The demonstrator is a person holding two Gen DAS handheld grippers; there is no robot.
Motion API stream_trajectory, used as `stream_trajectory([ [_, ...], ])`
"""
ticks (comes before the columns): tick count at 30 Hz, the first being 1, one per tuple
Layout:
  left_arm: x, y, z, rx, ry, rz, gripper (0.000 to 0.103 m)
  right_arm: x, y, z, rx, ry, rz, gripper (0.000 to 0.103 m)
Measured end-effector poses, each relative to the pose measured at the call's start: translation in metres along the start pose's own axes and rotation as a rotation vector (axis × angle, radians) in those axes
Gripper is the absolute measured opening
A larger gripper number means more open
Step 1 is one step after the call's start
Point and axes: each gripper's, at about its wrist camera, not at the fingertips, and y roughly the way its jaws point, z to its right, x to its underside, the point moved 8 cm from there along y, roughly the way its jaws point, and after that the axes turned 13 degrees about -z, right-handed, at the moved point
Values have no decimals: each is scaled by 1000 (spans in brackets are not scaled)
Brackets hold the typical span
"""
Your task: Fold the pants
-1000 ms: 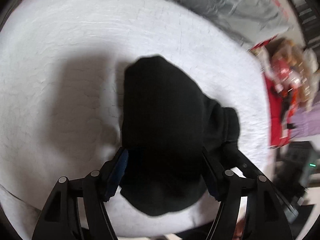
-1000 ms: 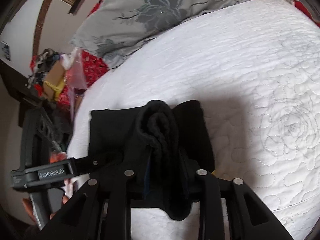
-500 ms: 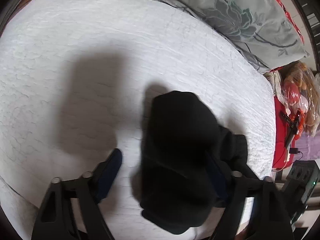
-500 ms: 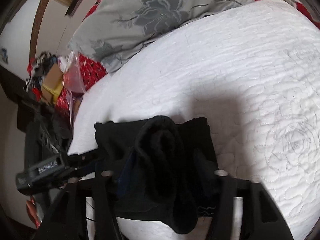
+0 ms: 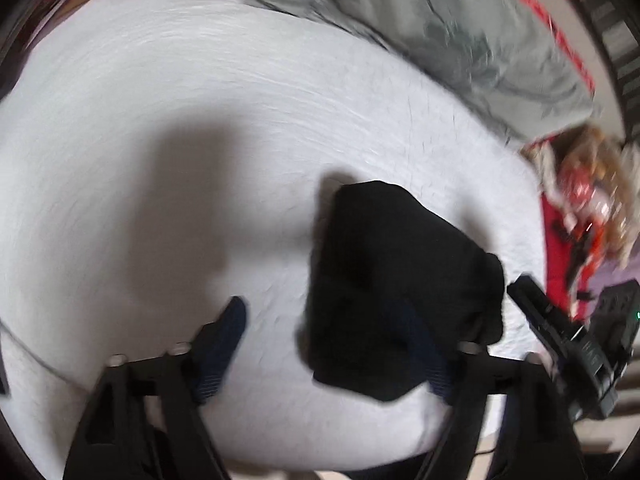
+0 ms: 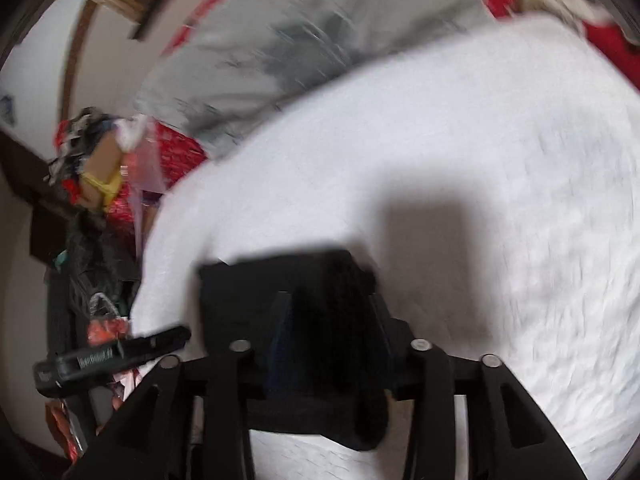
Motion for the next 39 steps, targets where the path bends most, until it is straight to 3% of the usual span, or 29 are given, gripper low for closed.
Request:
stream_trajectory([
  [2,17,1,-3,56,-19,-13,89,-11,-2,-30,-49,-85,-9,72],
  [3,24,3,-4,59,-11,-29,89,-15,4,-47,-80,-129,-44,72],
  [5,39,16,0,-14,32,-48,89,-21,16,-71,-121,-188,-101,72],
  [6,44,23,3,-102,81,-30,88,-25,26,-87,-128,-227,-139,72],
  [9,50,28,7,-298,213,42,88,-32,55,-115,-96,-313,-236,72],
  [15,60,31,16,-432,428,126,89,-24,99,-135,82,-485,-338,72],
  [18,58,37,15,-454,468,138,89,-25,107,-138,105,-504,-345,72],
  [21,53,46,12,-426,450,135,87,-25,117,-137,140,-525,-357,72],
  [23,49,45,12,-396,442,135,78,-22,120,-132,168,-549,-366,66],
  [24,48,49,14,-372,445,126,67,-20,122,-131,184,-568,-374,61],
  [26,48,53,16,-323,441,100,33,-18,127,-130,193,-584,-382,41],
  [28,49,60,19,-229,423,41,15,-17,128,-128,192,-583,-382,25],
  [34,66,72,-1,-92,357,-68,12,-28,129,-130,153,-519,-352,22],
  [36,66,68,-7,-43,321,-81,12,-26,144,-122,191,-515,-378,28],
  [38,69,59,-7,-7,330,-108,12,-27,145,-118,200,-492,-374,42],
  [39,72,50,-6,18,352,-116,12,-28,137,-118,183,-468,-360,42],
])
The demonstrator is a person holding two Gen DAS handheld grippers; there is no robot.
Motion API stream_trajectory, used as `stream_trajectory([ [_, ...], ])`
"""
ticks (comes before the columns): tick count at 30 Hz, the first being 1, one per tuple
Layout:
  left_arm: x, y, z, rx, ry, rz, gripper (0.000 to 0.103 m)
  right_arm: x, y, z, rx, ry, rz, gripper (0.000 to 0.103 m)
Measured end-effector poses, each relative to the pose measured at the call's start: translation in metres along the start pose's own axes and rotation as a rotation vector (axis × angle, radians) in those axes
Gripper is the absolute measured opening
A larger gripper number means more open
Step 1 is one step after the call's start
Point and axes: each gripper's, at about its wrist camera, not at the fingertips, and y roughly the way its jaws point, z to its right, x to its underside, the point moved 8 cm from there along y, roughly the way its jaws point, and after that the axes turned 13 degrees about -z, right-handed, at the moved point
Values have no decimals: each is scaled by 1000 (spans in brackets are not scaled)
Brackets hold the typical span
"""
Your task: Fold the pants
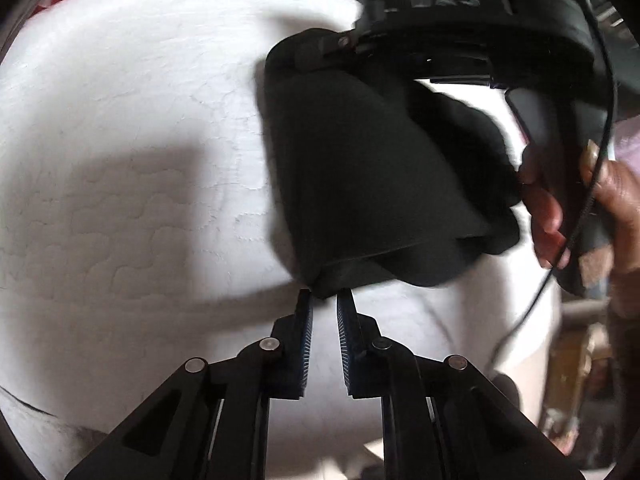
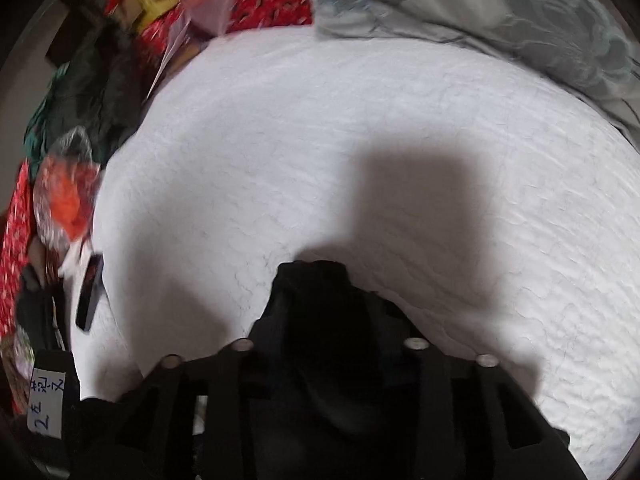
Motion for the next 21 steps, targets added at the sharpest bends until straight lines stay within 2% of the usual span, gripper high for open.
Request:
stream_trajectory([
  [1,2,-13,2,11,27,18,14,3,-8,1,-28,13,14,43],
  [2,2,-29,3,8,41,56,15,8,-22,5,-69,38,42,52],
  [3,0,-42,3,2,49,88,24,14,-35,10,-109,63,69,56],
  [4,-3,-55,3,-7,50,127,47,23,-49,17,-148,91,97,64],
  [5,-7,-65,1,-13,34,163,62,34,-63,29,-176,130,130,67],
  [6,-10,-74,0,-6,10,205,84,48,-75,43,-198,178,159,68],
  [7,-10,-76,2,6,1,217,87,62,-82,55,-218,223,175,68],
  [9,-10,-68,6,36,-16,193,87,91,-89,79,-250,318,200,68],
  [12,-15,-44,3,11,-79,138,86,130,-81,101,-261,412,198,68],
  [16,-40,-23,-5,94,-232,86,85,157,-58,106,-319,486,185,68],
  [18,-47,-15,-15,86,-298,72,84,159,-48,101,-346,492,190,65],
  [19,-51,-8,-22,61,-317,54,71,159,-42,96,-341,487,186,59],
  [20,-51,-2,-22,41,-325,23,55,159,-35,92,-307,475,173,41],
  [21,-45,5,-20,20,-316,-17,52,160,-31,90,-263,455,159,35],
])
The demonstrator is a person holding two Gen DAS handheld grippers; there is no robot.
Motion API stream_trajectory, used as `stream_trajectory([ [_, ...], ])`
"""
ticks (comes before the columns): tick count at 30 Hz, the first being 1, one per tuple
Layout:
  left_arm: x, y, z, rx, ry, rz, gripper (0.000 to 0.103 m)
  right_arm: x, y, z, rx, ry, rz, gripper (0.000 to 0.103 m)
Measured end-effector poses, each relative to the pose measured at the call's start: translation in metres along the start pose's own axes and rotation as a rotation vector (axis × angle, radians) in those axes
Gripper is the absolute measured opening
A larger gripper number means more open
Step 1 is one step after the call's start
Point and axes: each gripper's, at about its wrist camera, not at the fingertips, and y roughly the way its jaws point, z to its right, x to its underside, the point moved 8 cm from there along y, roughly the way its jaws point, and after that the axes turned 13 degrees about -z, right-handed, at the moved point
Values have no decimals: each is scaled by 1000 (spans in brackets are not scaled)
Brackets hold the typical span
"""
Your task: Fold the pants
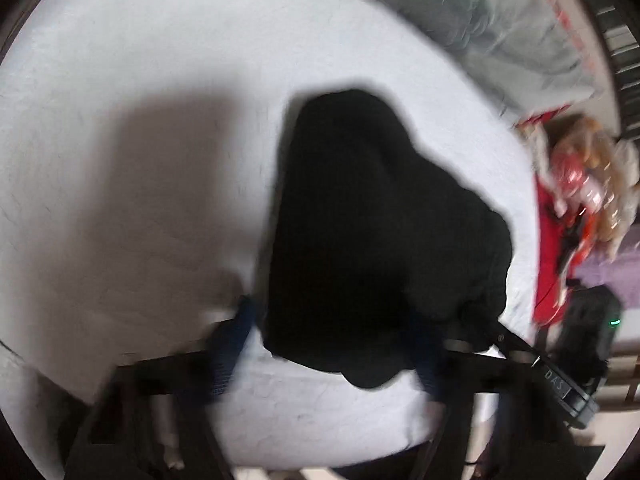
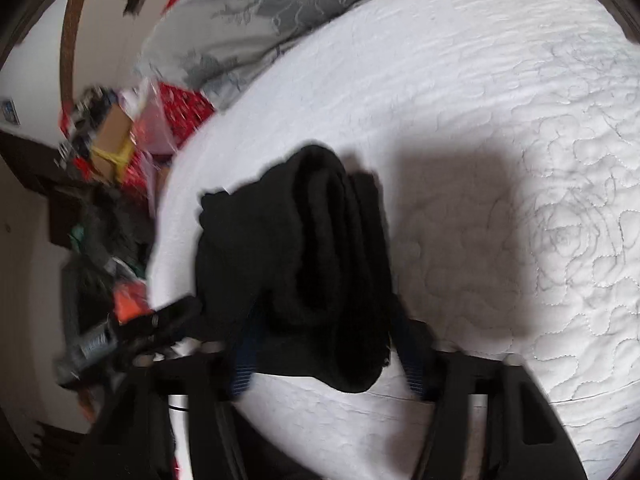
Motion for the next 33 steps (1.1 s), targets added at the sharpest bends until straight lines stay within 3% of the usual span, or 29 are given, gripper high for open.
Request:
stream_trajectory([
  [1,3,5,-1,-58,20,-2,52,1,0,0,29,-22,-5,31],
  [3,9,6,1,-100,66,25,53,2,-11,-7,-1,-45,32,26],
  [7,16,10,-1,-89,97,29,56,9,3,10,79,-52,3,27],
  [9,16,-3,-3,-27,98,23,56,9,0,10,11,-21,17,33],
  [11,8,-26,-9,28,96,69,58,7,-9,6,-71,-5,27,43],
  [12,2,-36,-12,39,96,105,64,5,-15,5,-93,0,45,47],
  [13,-4,-43,-13,34,92,131,82,1,-21,5,-96,5,65,62],
  [14,-10,-48,-16,16,81,152,92,-4,-26,5,-96,8,91,71],
  [18,-27,-35,-24,-4,71,117,92,-20,-20,0,-60,19,114,71],
  [24,-44,-6,-17,-101,84,86,95,-27,-1,11,-28,60,83,71],
  [30,-45,-7,-11,-36,110,98,93,-24,-1,13,-63,27,80,71],
  [33,-50,7,-7,-39,123,70,99,-25,0,14,-92,24,74,71],
])
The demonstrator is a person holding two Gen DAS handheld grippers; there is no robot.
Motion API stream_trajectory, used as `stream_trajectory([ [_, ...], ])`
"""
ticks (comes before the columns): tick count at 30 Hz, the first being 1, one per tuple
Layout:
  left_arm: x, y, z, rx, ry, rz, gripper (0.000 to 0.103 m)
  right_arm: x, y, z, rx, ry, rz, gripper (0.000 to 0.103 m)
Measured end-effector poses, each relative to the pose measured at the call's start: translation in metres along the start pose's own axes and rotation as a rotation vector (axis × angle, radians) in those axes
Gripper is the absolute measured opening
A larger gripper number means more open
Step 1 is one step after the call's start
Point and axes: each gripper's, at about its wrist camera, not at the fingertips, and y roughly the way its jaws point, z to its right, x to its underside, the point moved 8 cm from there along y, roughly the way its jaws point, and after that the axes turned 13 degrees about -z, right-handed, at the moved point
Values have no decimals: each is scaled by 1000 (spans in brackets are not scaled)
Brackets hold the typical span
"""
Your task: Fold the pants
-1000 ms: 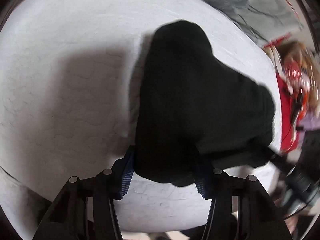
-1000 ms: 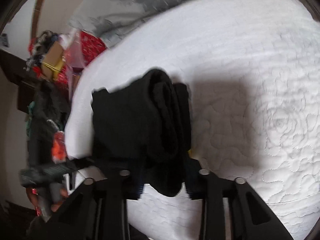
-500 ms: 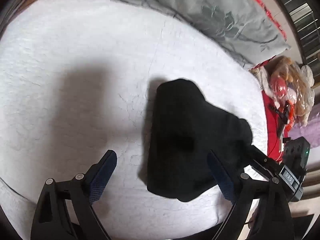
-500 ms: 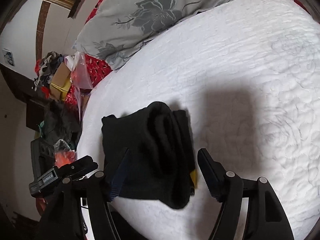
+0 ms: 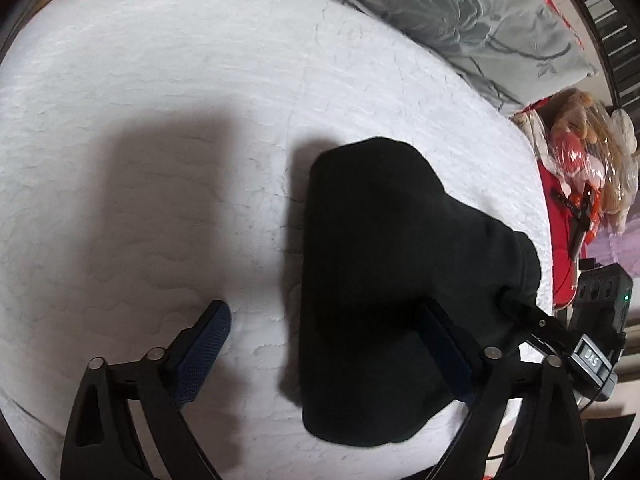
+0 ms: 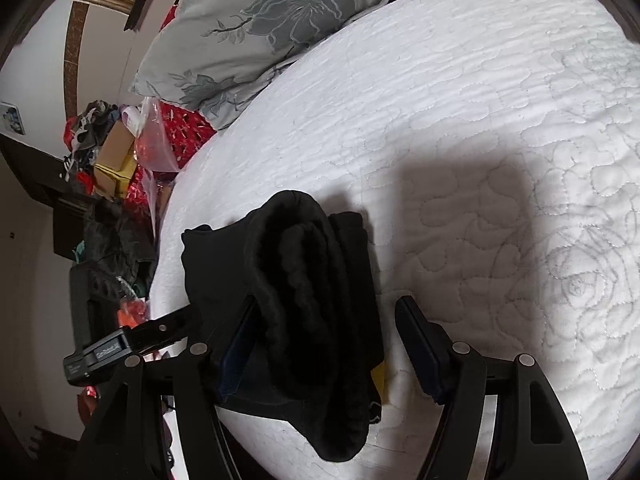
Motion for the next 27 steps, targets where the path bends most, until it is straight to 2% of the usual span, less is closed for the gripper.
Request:
stream_trajectory([
  [1,-2,3,0,-4,8,2,102,-1,1,-1,-10,-3,-2,71],
  [3,-4,6,0,-15,26,0,102,-1,6,-7,-40,-27,-17,68],
  [6,-11,13,3,-2,31,8,102,-4,13,-7,23,-50,-15,51],
  [7,-13,15,5,5,32,12,94,-4,12,-6,27,-46,-11,45],
  [8,-14,13,7,24,38,18,68,-5,13,-5,29,-34,-6,41],
  [9,-13,13,13,85,47,-1,51,-5,13,-5,18,-21,-2,40],
  [11,-14,12,13,117,22,-14,38,-4,11,-7,2,-9,10,36],
  [13,-13,9,11,141,12,-21,33,-3,8,-8,-13,7,21,34],
  [16,-9,0,4,190,-6,-42,30,0,1,-14,-75,39,32,32],
  [21,2,-30,-24,162,-7,-38,30,17,6,-45,-225,64,-16,31],
  [24,14,-55,-46,120,7,-24,31,33,22,-61,-314,94,-69,31],
  [26,22,-59,-53,77,17,-26,38,43,29,-67,-305,83,-73,31],
  [27,25,-53,-60,8,23,-30,42,47,34,-67,-265,67,-70,31],
])
